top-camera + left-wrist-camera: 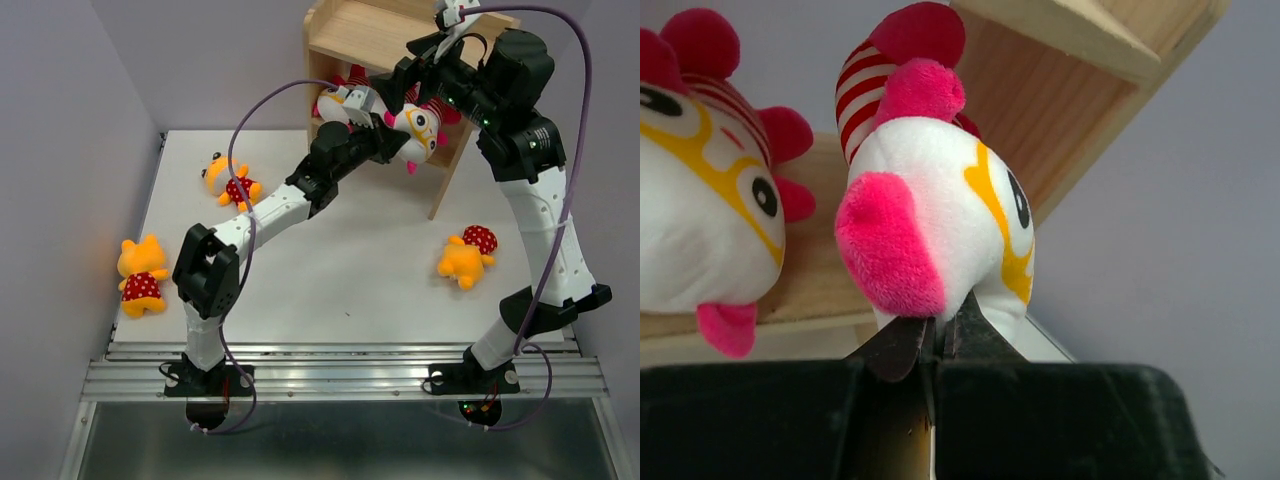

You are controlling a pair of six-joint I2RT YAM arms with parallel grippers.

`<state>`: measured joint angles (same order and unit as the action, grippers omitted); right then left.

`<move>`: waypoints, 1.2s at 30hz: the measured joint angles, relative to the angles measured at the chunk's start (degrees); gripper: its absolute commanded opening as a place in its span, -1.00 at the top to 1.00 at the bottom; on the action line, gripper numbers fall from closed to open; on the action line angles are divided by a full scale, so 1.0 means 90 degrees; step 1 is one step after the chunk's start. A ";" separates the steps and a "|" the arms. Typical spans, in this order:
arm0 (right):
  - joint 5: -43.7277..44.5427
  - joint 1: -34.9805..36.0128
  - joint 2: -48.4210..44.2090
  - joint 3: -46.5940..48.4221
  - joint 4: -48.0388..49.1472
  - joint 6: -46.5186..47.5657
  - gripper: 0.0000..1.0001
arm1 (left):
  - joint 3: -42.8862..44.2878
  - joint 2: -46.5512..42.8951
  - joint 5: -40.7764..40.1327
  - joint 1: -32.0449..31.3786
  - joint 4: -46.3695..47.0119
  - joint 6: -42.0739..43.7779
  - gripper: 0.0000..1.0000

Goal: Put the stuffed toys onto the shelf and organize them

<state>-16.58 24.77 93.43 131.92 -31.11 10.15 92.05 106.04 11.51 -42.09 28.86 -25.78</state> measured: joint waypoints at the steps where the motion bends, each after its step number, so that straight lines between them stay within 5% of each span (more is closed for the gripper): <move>1: 0.0012 -0.0005 -0.0002 0.0000 0.0000 -0.0010 -1.00 | 0.0202 0.0148 -0.0017 -0.0019 -0.0039 0.0002 1.00; 12: 0.0085 -0.0209 -0.0068 -0.0087 0.0007 -0.0112 -1.00 | 0.2535 0.1979 -0.0440 -0.0325 -0.0238 0.0012 0.96; 20: 0.0085 -0.0296 -0.0236 -0.0406 0.0012 -0.0136 -1.00 | 0.3206 0.2713 -0.0816 -0.0347 -0.0644 -0.0066 -0.33; 23: 0.0085 -0.0330 -0.0257 -0.0493 0.0015 -0.0146 -1.00 | 0.3206 0.2737 -0.0908 -0.0357 -0.0750 -0.0097 -0.53; 36: -0.0160 -0.0466 -0.0260 -0.0636 0.0022 -0.0228 -1.00 | 0.2732 0.1800 -0.1192 -0.0369 -0.0991 0.0160 -0.71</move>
<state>-18.02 20.58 91.09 126.19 -30.92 8.10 116.64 122.23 0.78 -45.41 19.94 -24.34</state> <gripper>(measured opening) 0.998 0.848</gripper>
